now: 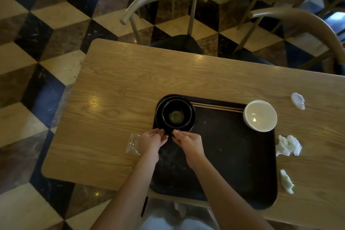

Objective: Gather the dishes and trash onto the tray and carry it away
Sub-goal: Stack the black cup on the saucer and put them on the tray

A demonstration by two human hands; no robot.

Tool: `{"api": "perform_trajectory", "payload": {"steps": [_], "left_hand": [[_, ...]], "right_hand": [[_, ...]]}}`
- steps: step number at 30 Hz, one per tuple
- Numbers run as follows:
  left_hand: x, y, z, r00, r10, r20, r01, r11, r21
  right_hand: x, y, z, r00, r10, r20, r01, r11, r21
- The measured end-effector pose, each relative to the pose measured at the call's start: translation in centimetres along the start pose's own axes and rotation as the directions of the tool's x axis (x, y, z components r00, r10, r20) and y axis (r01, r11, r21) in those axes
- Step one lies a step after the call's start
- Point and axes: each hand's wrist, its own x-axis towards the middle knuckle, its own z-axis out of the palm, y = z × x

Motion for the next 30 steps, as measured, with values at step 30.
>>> {"api": "perform_trajectory", "payload": {"steps": [30], "left_hand": [[-0.9, 1.5, -3.1, 0.947, 0.156, 0.281, -0.266, 0.871, 0.414]], "right_hand": [[-1.7, -1.3, 0.3, 0.976, -0.219, -0.015, 0.188, 0.869, -0.458]]}}
